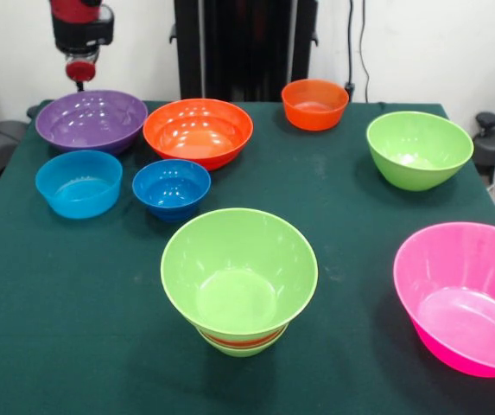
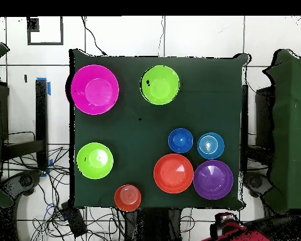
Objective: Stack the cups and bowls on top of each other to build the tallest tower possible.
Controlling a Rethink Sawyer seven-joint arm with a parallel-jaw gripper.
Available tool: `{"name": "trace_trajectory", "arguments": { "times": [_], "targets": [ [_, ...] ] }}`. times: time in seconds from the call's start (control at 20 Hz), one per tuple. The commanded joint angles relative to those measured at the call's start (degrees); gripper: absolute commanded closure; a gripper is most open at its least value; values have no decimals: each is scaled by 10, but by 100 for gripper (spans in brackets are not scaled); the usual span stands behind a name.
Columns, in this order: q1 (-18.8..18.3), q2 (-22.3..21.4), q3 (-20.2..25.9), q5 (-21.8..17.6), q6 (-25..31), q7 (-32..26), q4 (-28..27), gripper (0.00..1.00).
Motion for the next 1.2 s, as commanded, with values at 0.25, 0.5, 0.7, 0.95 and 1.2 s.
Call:
{"name": "trace_trajectory", "arguments": {
  "times": [0.25,0.5,0.7,0.95,1.2],
  "targets": [
    [-44,-24,191,-9,110,-193,-77,0],
    [-76,-47,219,-1,139,-221,-48,0],
    [-124,-100,267,46,199,-288,12,0],
    [-135,-153,283,87,231,-297,67,0],
    [-136,-215,290,128,256,-308,132,0]
  ]
}}
